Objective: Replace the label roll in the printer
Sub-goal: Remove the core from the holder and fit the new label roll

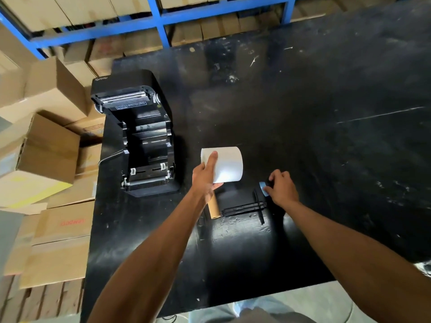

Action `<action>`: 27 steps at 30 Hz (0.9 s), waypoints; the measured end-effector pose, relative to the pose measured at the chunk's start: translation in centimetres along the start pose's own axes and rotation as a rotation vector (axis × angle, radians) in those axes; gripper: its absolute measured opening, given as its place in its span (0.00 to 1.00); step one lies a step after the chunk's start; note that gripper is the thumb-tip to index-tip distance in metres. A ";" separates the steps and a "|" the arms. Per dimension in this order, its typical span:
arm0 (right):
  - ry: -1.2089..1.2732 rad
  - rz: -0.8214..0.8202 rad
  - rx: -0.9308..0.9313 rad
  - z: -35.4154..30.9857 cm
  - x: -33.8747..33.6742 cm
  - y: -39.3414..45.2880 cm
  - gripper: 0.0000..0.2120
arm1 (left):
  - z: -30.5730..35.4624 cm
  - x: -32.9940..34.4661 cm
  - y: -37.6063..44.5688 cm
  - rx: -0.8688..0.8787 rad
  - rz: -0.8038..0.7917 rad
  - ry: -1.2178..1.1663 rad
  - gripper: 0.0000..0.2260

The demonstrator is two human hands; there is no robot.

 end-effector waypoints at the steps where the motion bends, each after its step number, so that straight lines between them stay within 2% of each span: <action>1: -0.006 0.011 0.014 0.3 -0.1 -0.1 0.10 | -0.1 0.1 -0.1 -0.004 -0.002 -0.005 0.29; 5: 0.067 0.049 0.004 1.2 -0.8 -1.1 0.04 | -0.5 0.2 -0.4 -0.002 -0.010 -0.029 0.29; 11: 0.145 -0.006 -0.045 2.4 -0.3 -4.5 0.10 | -0.4 -0.1 -1.2 0.036 -0.017 -0.018 0.27; 15: 0.249 -0.048 -0.086 2.4 0.8 -5.7 0.07 | -0.4 -0.4 -2.0 0.061 -0.023 -0.013 0.26; 20: 0.382 -0.055 -0.087 2.3 1.7 -6.4 0.07 | -0.8 -1.1 -3.0 0.074 -0.058 -0.041 0.17; 25: 0.534 -0.038 -0.043 3.0 2.3 -7.4 0.06 | -1.8 -1.8 -3.3 0.052 -0.081 -0.084 0.21; 27: 0.582 -0.060 -0.025 3.6 2.6 -7.9 0.07 | -2.2 -2.2 -3.5 0.026 -0.091 -0.132 0.18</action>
Point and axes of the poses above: each hand's wrist, its own y-axis towards the middle knuckle, its own x-axis out of the palm, z = x × y, the point moved 9 cm from there along y, towards the middle knuckle, and after that the axes turned 3 degrees about y, right-handed, at the moved point
